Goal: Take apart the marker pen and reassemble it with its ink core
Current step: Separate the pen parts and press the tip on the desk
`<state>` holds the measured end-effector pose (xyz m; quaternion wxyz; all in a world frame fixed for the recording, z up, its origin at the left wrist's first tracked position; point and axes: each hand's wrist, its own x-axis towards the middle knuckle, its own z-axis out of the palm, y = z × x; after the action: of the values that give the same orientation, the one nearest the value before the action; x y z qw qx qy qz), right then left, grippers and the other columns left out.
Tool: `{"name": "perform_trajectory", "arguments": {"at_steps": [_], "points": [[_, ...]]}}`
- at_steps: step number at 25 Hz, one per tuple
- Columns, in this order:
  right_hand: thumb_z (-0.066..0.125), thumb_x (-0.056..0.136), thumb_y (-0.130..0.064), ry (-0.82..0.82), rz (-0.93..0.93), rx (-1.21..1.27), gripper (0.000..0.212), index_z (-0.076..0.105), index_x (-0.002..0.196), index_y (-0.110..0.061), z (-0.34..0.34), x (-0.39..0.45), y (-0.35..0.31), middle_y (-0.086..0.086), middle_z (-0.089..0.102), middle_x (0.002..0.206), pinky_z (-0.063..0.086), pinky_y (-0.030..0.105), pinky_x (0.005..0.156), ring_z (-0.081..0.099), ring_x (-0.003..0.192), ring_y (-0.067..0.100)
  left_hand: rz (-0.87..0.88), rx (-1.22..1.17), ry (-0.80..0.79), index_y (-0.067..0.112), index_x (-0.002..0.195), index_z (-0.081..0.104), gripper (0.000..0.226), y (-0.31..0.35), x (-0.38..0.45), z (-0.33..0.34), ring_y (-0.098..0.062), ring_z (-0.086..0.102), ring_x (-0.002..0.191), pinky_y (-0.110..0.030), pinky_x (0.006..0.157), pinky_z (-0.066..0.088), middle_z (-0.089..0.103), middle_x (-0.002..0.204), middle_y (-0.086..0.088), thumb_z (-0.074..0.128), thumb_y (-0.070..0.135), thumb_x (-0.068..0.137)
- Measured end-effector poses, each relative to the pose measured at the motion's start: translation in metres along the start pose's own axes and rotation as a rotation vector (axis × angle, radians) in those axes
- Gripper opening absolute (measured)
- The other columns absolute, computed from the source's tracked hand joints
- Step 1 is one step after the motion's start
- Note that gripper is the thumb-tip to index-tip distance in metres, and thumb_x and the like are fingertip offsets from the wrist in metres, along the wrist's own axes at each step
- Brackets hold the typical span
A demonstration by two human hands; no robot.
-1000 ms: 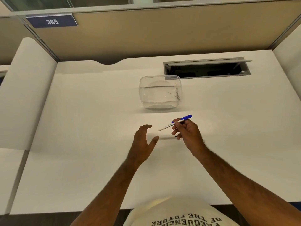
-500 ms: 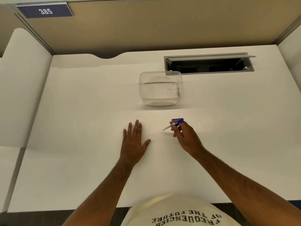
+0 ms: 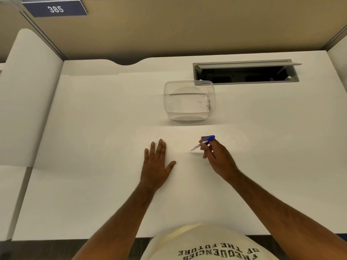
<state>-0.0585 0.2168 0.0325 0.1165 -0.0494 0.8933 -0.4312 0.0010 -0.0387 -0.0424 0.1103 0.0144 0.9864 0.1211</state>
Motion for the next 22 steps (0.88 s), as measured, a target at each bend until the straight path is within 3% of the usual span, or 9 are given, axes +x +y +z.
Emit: {"name": "perform_trajectory", "arguments": {"at_steps": [6,10,13,17,22], "points": [[0.05,0.106,-0.036,-0.074,0.002,-0.111,0.028,0.065,0.119,-0.016,0.005,-0.005,0.002,0.001,0.074,0.095,0.054,0.032,0.072,0.068,0.074,0.017,-0.001,0.01,-0.02,0.013,0.165,0.002,0.085,-0.001,0.001,-0.001,-0.029,-0.004,0.161,-0.051,0.13,0.006,-0.002,0.174,-0.002,0.028,0.064,0.101],[0.052,0.106,-0.033,-0.055,-0.049,-0.085,0.028,0.066,0.121,-0.015,0.002,-0.01,-0.01,-0.006,0.073,0.095,0.054,0.028,0.071,0.07,0.074,0.015,-0.004,0.009,-0.029,0.014,0.165,0.0,0.086,-0.001,0.002,-0.001,-0.029,-0.006,0.16,-0.05,0.13,0.004,-0.005,0.174,-0.001,0.028,0.065,0.101],[0.053,0.106,-0.034,-0.112,-0.06,-0.226,0.031,0.065,0.126,-0.014,0.005,-0.013,-0.009,-0.004,0.073,0.096,0.051,0.027,0.071,0.07,0.079,0.019,-0.002,0.0,-0.024,0.014,0.165,0.001,0.086,-0.001,0.002,0.0,-0.029,-0.006,0.16,-0.05,0.13,0.004,-0.003,0.174,-0.001,0.028,0.065,0.101],[0.049,0.106,-0.041,-0.129,-0.014,-0.204,0.033,0.064,0.124,-0.017,0.001,-0.006,-0.009,0.001,0.076,0.099,0.059,0.043,0.08,0.072,0.083,0.023,-0.001,0.007,-0.034,0.014,0.164,-0.002,0.086,-0.002,0.002,-0.001,-0.028,-0.007,0.16,-0.05,0.13,0.004,-0.005,0.174,-0.001,0.027,0.065,0.101],[0.046,0.107,-0.04,-0.116,-0.014,-0.11,0.026,0.062,0.113,-0.021,-0.005,-0.006,-0.016,-0.012,0.071,0.093,0.059,0.041,0.076,0.07,0.073,0.013,-0.004,0.004,-0.035,0.014,0.164,-0.002,0.086,-0.001,0.003,-0.001,-0.029,-0.007,0.16,-0.05,0.13,0.003,-0.006,0.174,-0.001,0.028,0.065,0.102]]}}
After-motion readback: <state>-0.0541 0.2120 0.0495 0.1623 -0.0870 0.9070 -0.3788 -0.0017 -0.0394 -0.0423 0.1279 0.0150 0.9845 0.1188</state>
